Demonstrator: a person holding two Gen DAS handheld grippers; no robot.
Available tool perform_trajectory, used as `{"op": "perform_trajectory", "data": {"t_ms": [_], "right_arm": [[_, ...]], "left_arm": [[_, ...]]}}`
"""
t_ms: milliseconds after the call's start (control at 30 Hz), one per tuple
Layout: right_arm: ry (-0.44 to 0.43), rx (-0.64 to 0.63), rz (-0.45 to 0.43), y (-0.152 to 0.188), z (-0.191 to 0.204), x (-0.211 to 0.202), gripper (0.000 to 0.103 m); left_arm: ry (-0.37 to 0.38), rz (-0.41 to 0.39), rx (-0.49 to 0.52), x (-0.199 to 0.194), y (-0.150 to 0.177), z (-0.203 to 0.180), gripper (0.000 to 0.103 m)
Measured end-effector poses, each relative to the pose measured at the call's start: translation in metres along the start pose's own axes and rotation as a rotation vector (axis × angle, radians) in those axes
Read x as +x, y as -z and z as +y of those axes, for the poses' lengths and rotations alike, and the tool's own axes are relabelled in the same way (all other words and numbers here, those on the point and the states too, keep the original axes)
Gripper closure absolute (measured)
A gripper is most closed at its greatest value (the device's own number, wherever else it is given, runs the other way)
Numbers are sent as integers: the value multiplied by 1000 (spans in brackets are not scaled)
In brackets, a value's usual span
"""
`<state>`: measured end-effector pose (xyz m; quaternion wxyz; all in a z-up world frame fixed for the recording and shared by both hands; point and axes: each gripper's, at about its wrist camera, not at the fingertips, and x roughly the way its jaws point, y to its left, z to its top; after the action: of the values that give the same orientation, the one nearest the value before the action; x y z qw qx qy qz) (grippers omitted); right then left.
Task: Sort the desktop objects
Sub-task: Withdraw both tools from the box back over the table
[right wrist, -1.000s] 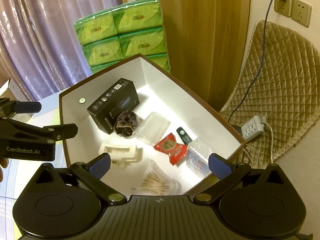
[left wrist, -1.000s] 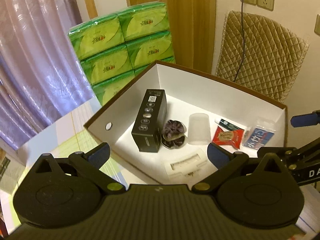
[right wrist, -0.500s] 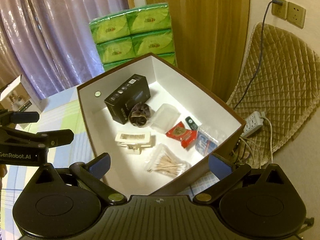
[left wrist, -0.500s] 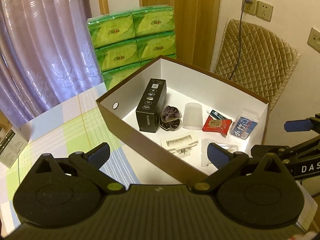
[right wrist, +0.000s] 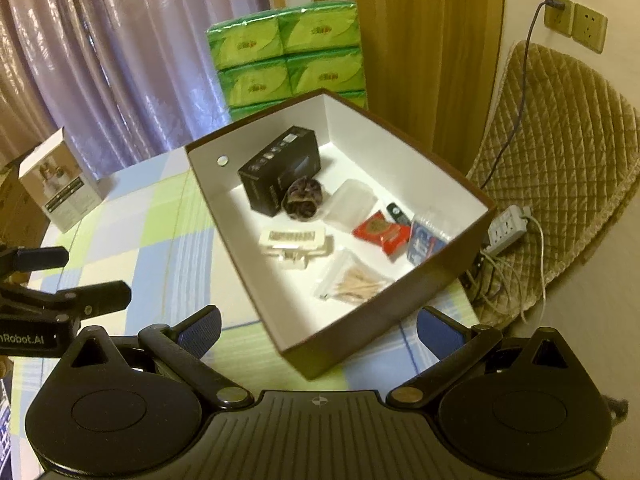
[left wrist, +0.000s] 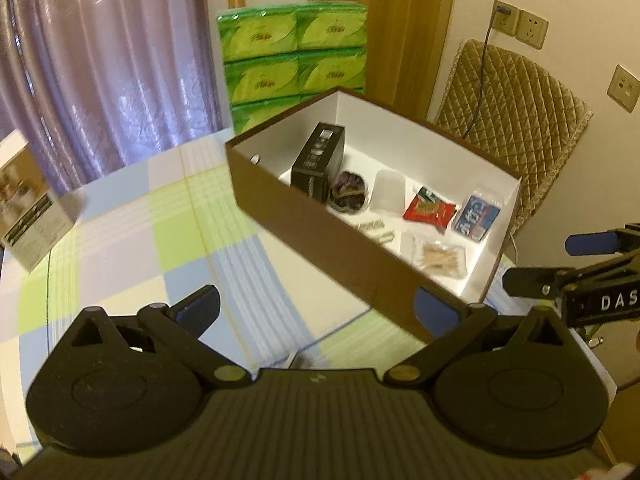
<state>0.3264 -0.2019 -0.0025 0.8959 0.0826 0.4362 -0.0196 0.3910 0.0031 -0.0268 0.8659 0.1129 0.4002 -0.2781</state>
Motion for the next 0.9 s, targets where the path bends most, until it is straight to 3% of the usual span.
{"op": "perform_trajectory", "data": {"t_ms": [600,900], "right_arm": [[-23,-12,39,39,29,-18,2],[-141,78,38,64,34,-24,2]], "left_arm": [[-52,55,-58,-42,70,22,1],[-74,89,-67,-53,101,30,1]]}}
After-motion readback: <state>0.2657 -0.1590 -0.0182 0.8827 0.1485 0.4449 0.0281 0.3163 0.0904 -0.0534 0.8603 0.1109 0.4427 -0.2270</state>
